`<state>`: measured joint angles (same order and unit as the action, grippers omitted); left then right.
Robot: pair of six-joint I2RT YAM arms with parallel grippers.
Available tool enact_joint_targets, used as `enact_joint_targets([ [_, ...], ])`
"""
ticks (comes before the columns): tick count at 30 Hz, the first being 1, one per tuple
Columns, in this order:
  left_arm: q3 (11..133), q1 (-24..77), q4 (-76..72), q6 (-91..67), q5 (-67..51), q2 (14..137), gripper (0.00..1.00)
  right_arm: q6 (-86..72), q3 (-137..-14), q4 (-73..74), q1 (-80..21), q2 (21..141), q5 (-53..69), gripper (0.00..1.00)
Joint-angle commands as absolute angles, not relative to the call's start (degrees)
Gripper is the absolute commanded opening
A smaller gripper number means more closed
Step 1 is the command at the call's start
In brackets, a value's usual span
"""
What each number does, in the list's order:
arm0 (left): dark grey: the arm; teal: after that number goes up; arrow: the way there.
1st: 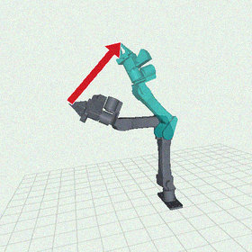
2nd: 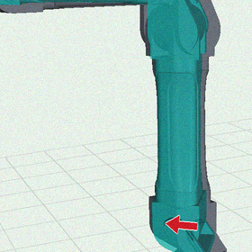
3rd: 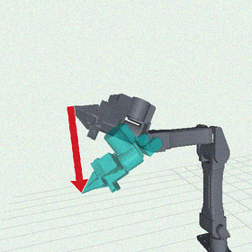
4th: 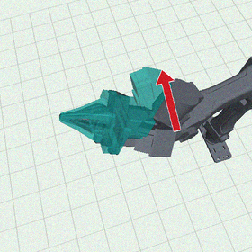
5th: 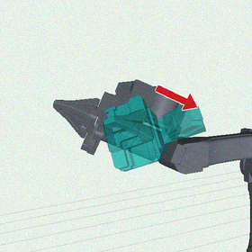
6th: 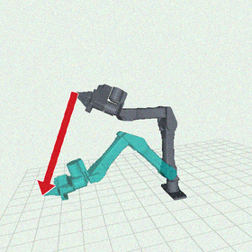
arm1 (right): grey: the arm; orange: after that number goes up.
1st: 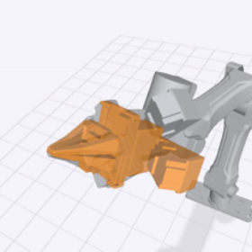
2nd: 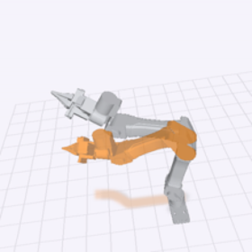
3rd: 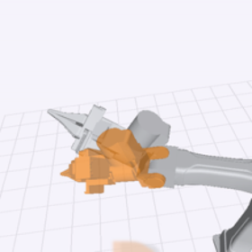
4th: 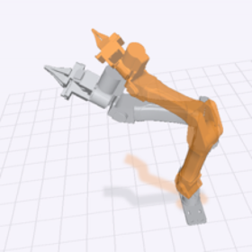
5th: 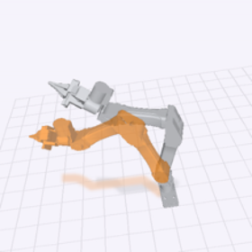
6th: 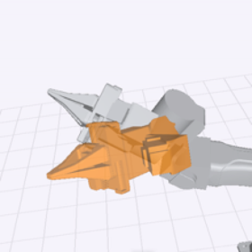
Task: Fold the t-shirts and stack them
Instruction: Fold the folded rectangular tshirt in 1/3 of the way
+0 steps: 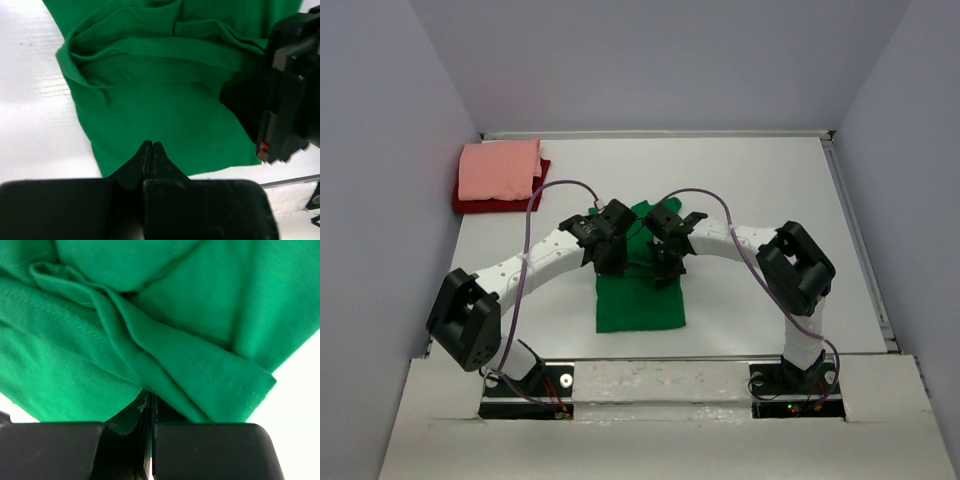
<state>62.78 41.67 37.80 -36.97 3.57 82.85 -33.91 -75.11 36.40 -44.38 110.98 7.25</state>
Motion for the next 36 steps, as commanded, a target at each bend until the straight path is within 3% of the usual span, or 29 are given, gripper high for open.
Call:
enact_joint_targets([
  [1, 59.86, 41.92, 35.51, -35.60, 1.50, 82.71, 0.00, -36.83, -75.05, 39.72, -47.55, 111.28, 3.70, 0.00],
  [7, 59.15, 41.92, 35.68, -34.54, 1.41, 82.71, 0.00, -39.28, -78.22, 47.36, -48.77, 104.87, -2.81, 0.00],
  [10, 58.71, 41.92, 35.25, -34.54, 0.79, 82.35, 0.00, -40.60, -78.83, 50.35, -49.48, 100.56, -3.95, 0.13],
  [11, 58.71, 41.92, 35.07, -34.45, 0.44, 82.35, 0.00, -41.39, -79.62, 52.19, -50.27, 98.98, -4.74, 0.22],
  [14, 58.89, 41.92, 35.59, -34.71, 0.53, 82.18, 0.00, -42.62, -81.12, 54.83, -51.59, 96.25, -5.62, 0.25],
  [16, 58.62, 41.92, 35.60, -35.24, 0.62, 81.48, 0.00, -42.80, -80.69, 54.49, -52.12, 95.19, -4.58, 0.24],
  [18, 56.88, 41.92, 35.07, -36.65, 1.32, 80.33, 0.00, -42.80, -78.76, 53.18, -52.12, 94.57, -4.13, 0.03],
  [19, 55.91, 41.92, 34.46, -37.09, 1.23, 80.16, 0.00, -42.80, -77.97, 52.83, -52.12, 94.57, -4.39, 0.00],
  [29, 49.04, 37.89, 30.85, -36.66, 1.93, 79.82, 0.00, -40.79, -69.61, 42.37, -50.72, 99.22, -3.87, 0.00],
  [36, 48.17, 35.86, 30.85, -35.24, 0.35, 79.45, 0.00, -38.41, -74.00, 41.84, -50.19, 104.76, -4.57, 0.00],
])
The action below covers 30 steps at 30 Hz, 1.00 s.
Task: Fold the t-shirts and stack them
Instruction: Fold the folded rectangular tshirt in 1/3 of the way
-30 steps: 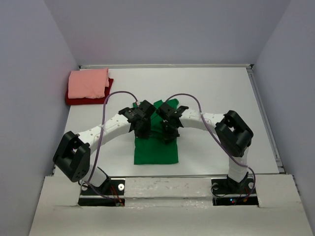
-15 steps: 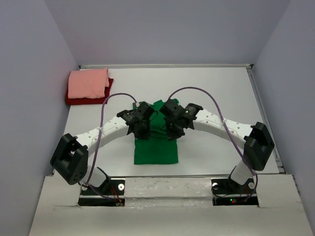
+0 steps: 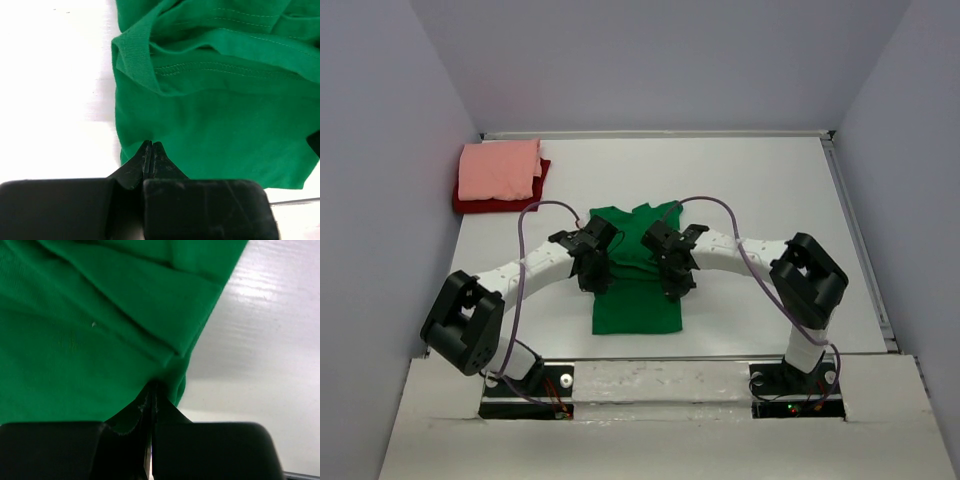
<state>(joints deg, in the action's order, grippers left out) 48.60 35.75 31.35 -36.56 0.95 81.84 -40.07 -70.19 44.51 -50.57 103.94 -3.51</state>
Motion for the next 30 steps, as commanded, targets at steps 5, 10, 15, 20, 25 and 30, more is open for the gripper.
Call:
enact_joint_targets([
  [5, 46.76, 35.86, 29.45, -35.42, -2.71, 79.28, 0.00, -37.70, -78.04, 43.85, -50.19, 106.34, -5.09, 0.00],
  [10, 47.55, 36.74, 29.79, -36.12, -4.48, 77.87, 0.00, -37.44, -81.38, 46.57, -49.66, 106.35, -4.92, 0.00],
  [15, 47.03, 37.70, 30.85, -38.93, -6.06, 75.16, 0.00, -37.71, -82.26, 47.98, -49.66, 102.93, -5.53, 0.00],
  [20, 45.36, 38.93, 31.82, -41.31, -6.24, 74.62, 0.00, -37.26, -85.25, 51.76, -48.43, 102.57, -6.68, 0.00],
  [25, 41.23, 39.64, 30.33, -43.41, -6.59, 74.62, 0.00, -36.13, -80.09, 47.47, -44.13, 101.17, -3.61, 0.00],
  [30, 37.18, 39.64, 26.03, -44.21, -8.26, 76.19, 0.00, -34.28, -78.66, 45.53, -42.36, 101.60, -2.11, 0.00],
])
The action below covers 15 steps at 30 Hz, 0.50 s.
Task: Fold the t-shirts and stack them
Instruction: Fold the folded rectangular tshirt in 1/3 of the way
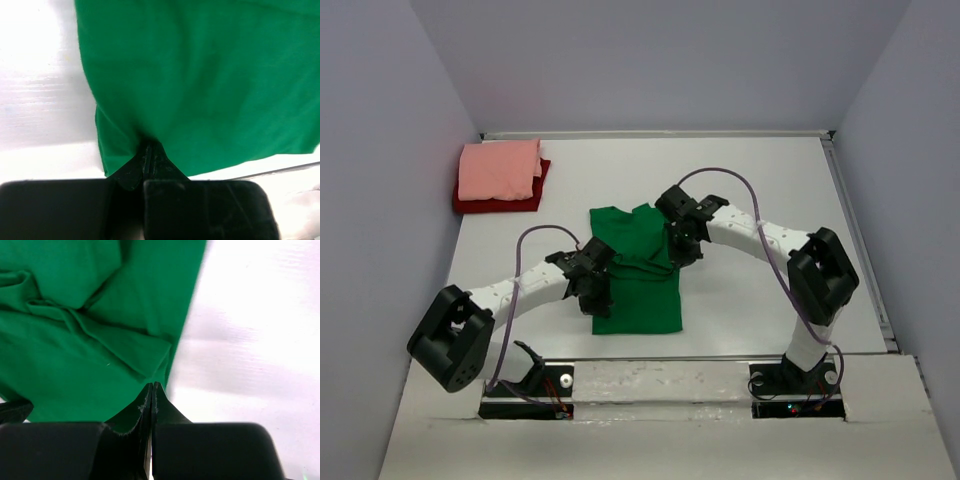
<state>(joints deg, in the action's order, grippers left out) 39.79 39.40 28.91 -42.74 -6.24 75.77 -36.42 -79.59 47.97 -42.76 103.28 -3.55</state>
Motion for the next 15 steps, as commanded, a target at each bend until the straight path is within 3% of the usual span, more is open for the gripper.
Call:
enact_joint_targets([
  [1, 36.39, 39.64, 25.41, -44.21, -8.61, 76.55, 0.00, -34.10, -78.14, 45.18, -42.36, 101.34, -1.76, 0.00],
  [15, 34.98, 39.73, 20.13, -43.59, -9.67, 82.00, 0.00, -34.45, -75.76, 43.24, -42.89, 100.20, 5.11, 0.00],
])
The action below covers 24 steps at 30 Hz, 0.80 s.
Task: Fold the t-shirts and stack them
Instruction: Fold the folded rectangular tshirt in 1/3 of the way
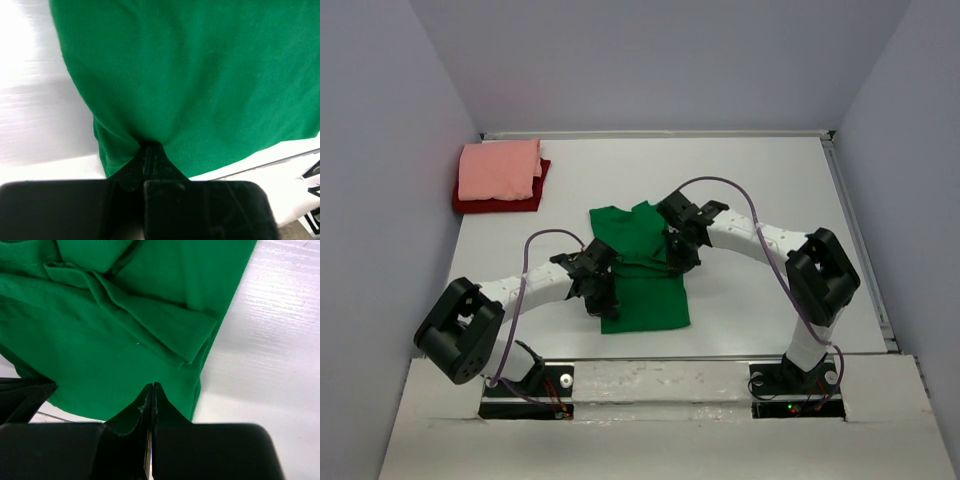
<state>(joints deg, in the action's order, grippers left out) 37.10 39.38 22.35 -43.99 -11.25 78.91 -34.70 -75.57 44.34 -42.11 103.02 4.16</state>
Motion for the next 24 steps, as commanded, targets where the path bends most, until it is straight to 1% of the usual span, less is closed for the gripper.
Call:
enact_joint_targets([
  [1, 35.07, 39.73, 20.13, -43.51, -9.67, 82.09, 0.00, -34.37, -75.33, 43.24, -43.50, 99.93, 5.27, 0.00],
  [7, 35.77, 39.73, 21.17, -43.42, -9.32, 81.13, 0.00, -34.36, -72.34, 40.27, -43.51, 103.09, 6.59, 0.00],
  [12, 36.91, 39.73, 23.72, -43.51, -8.53, 78.93, 0.00, -34.37, -72.42, 38.15, -43.51, 107.22, 5.63, 0.00],
  [24, 36.74, 39.81, 24.43, -43.16, -8.61, 77.78, 0.00, -31.11, -82.96, 41.39, -43.51, 114.87, 2.02, 0.00],
])
